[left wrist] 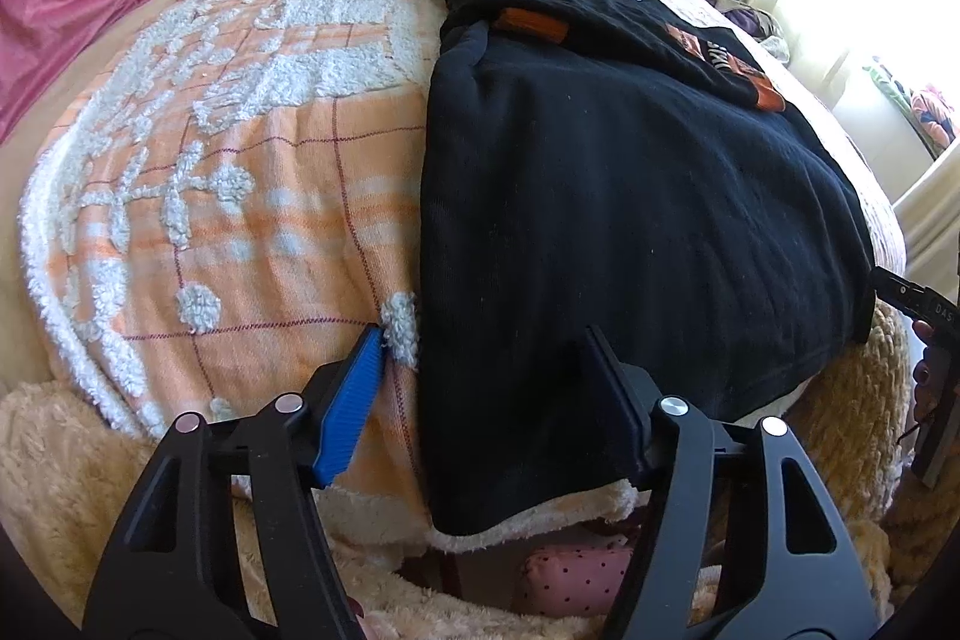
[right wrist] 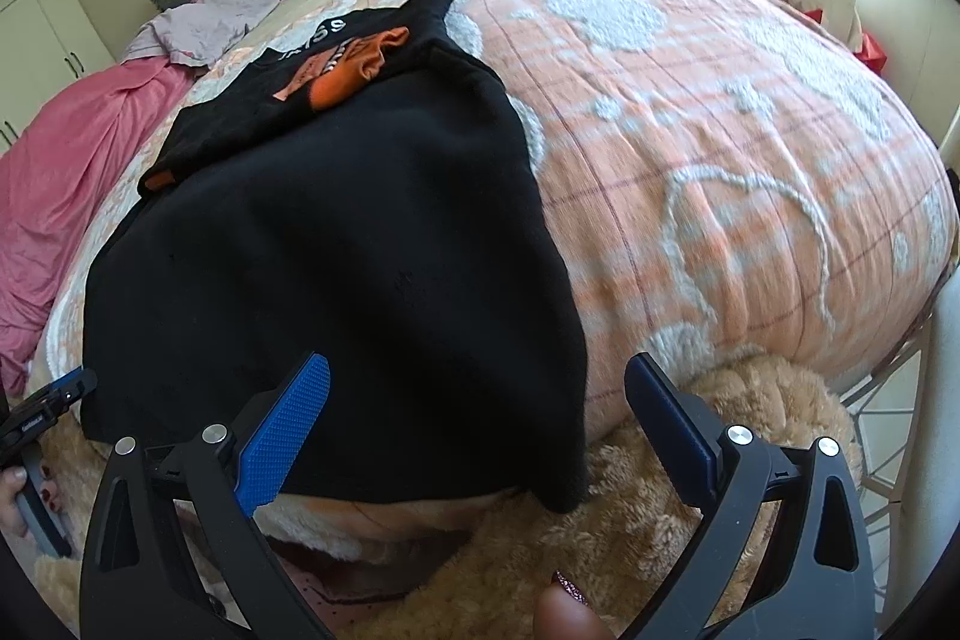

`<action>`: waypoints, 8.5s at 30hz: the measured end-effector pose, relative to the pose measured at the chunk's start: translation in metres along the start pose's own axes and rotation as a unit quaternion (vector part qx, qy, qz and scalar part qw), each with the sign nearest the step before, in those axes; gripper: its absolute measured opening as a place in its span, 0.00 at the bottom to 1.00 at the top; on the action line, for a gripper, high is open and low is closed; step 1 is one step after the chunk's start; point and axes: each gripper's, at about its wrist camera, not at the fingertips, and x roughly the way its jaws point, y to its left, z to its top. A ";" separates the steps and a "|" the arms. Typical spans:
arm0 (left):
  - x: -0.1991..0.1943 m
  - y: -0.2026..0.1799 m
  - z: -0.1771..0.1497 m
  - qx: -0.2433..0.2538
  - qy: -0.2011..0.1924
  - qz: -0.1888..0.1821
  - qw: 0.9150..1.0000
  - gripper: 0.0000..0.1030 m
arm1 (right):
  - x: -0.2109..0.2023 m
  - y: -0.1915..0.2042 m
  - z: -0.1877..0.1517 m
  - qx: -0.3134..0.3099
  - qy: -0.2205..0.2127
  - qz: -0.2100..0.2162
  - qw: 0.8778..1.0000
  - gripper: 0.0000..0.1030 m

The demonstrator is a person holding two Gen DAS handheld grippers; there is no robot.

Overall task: Fold small clothes
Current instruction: 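Close the right tool on the hem while the left tool closes beside it, then lift the hem with both tools and fold it over toward the collar, then lay the hem on the shirt near the collar and open both tools, then move both tools to the folded shirt's side edge and grasp it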

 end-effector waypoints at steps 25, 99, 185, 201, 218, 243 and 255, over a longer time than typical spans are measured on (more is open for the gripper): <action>0.001 0.009 -0.014 -0.035 0.023 -0.022 0.999 0.62 | -0.005 -0.011 -0.017 -0.021 0.001 0.076 0.997 0.10; -0.092 0.010 0.102 -0.058 -0.159 -0.068 0.983 0.00 | -0.087 -0.001 0.106 -0.009 -0.162 0.151 0.975 0.06; 0.019 0.023 0.227 -0.039 -0.128 -0.040 0.990 0.02 | 0.043 0.026 0.255 -0.036 -0.121 0.057 0.990 0.06; 0.065 0.037 0.226 -0.039 -0.095 -0.023 0.994 0.11 | 0.086 0.024 0.252 -0.024 -0.083 0.021 0.996 0.48; 0.036 -0.039 0.192 0.091 -0.100 -0.047 0.990 0.14 | 0.048 0.083 0.197 -0.173 -0.103 0.044 0.978 0.28; 0.116 -0.032 0.253 0.085 -0.074 0.023 0.993 0.23 | 0.152 0.114 0.235 -0.174 -0.037 -0.016 0.984 0.24; 0.099 0.039 0.267 -0.016 -0.099 0.007 0.995 0.35 | 0.132 0.052 0.277 -0.092 -0.085 -0.045 0.991 0.28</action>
